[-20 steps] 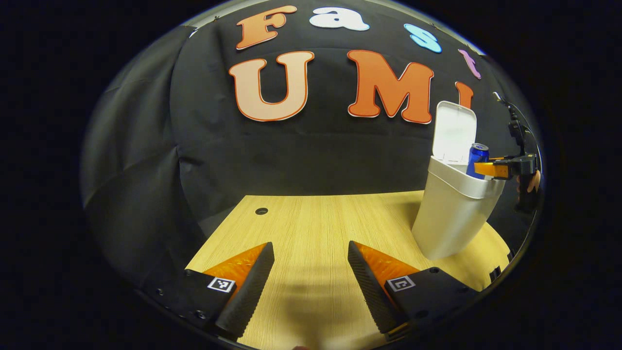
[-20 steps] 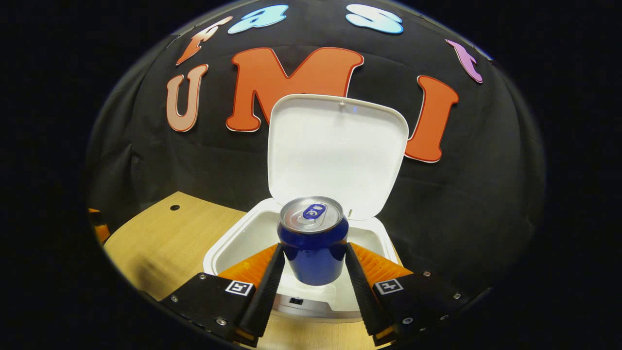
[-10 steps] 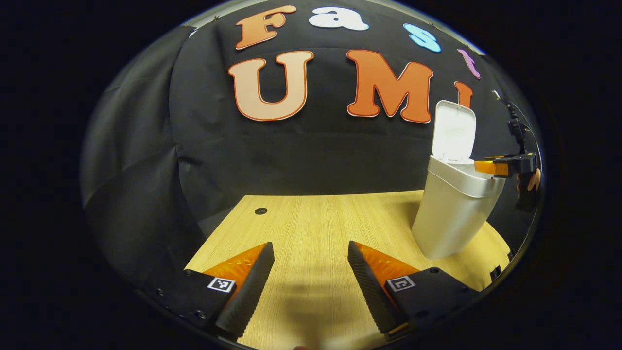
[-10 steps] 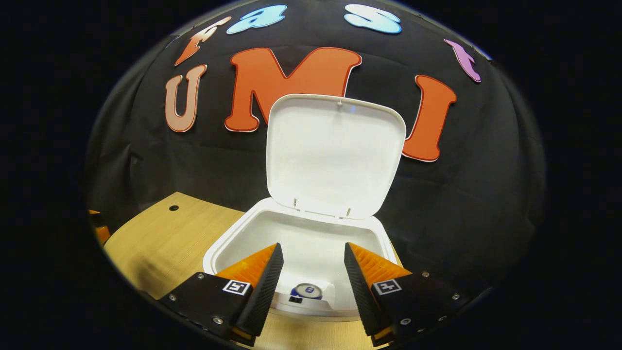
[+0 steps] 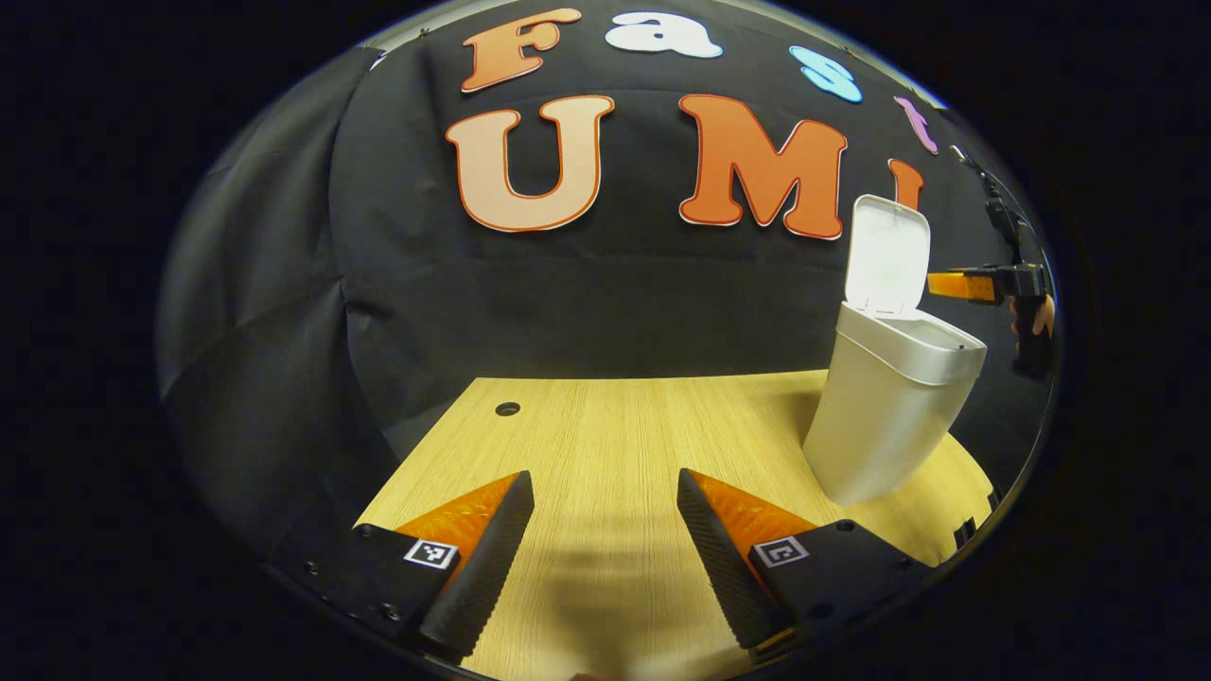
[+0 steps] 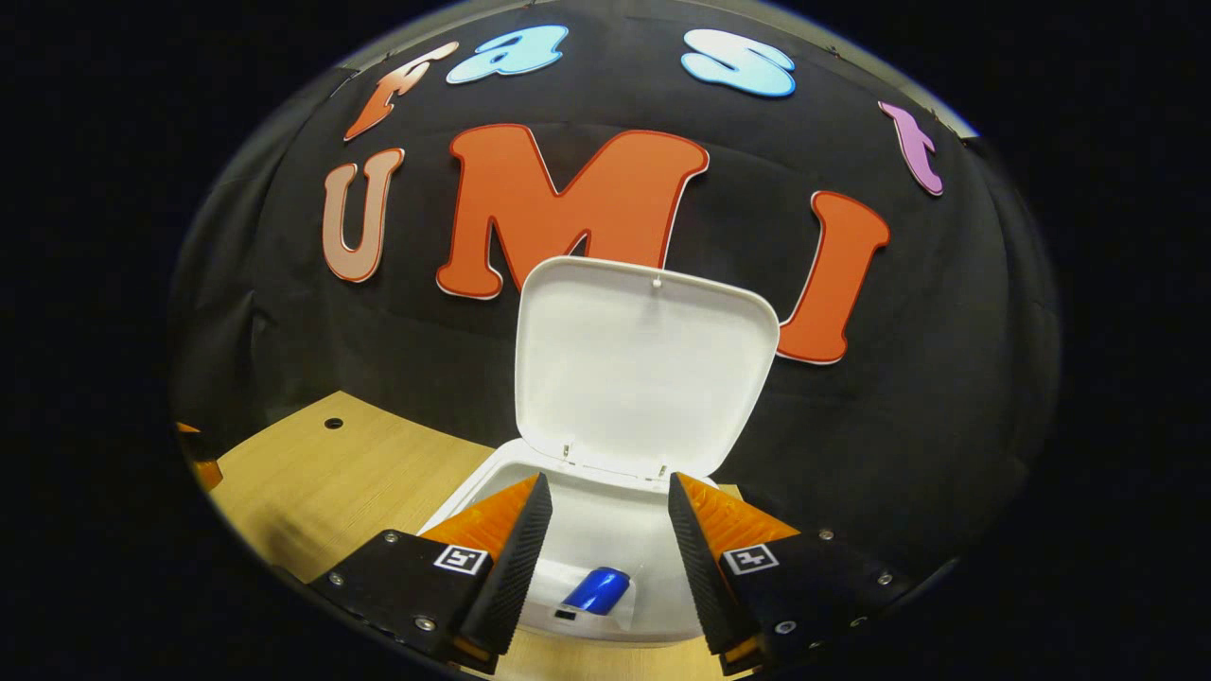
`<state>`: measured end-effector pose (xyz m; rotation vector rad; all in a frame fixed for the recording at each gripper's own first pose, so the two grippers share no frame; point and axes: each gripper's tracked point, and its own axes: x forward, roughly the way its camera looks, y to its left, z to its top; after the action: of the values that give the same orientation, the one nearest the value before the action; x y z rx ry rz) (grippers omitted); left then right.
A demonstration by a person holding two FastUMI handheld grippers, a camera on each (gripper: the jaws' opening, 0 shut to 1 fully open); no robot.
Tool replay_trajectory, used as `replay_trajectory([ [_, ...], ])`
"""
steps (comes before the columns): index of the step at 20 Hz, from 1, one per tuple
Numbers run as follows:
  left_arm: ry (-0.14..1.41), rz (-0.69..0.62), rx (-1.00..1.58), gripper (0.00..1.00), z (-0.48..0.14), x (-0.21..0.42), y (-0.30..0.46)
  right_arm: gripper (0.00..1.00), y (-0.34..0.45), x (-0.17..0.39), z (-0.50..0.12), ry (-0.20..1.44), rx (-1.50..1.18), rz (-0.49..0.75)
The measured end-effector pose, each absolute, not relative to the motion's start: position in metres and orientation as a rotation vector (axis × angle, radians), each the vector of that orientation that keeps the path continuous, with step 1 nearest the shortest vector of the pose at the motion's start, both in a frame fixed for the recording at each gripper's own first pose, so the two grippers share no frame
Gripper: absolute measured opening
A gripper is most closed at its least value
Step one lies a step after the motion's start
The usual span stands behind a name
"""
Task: Press the lid of the desktop garbage bin to open it, pick up the crumpled paper on the desktop and throw it into the bin, then pick up the pop can on the desktop and drop it into the bin, and finally close the garbage bin lid.
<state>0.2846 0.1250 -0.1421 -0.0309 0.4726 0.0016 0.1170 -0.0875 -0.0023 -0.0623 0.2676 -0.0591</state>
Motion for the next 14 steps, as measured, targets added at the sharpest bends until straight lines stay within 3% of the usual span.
replay_trajectory([
  [14, 0.485, 0.000, -0.069, 0.98, -0.155, 0.286, 0.128, 0.75, -0.104, 0.144, 0.094, 0.220, -0.086, -0.054],
])
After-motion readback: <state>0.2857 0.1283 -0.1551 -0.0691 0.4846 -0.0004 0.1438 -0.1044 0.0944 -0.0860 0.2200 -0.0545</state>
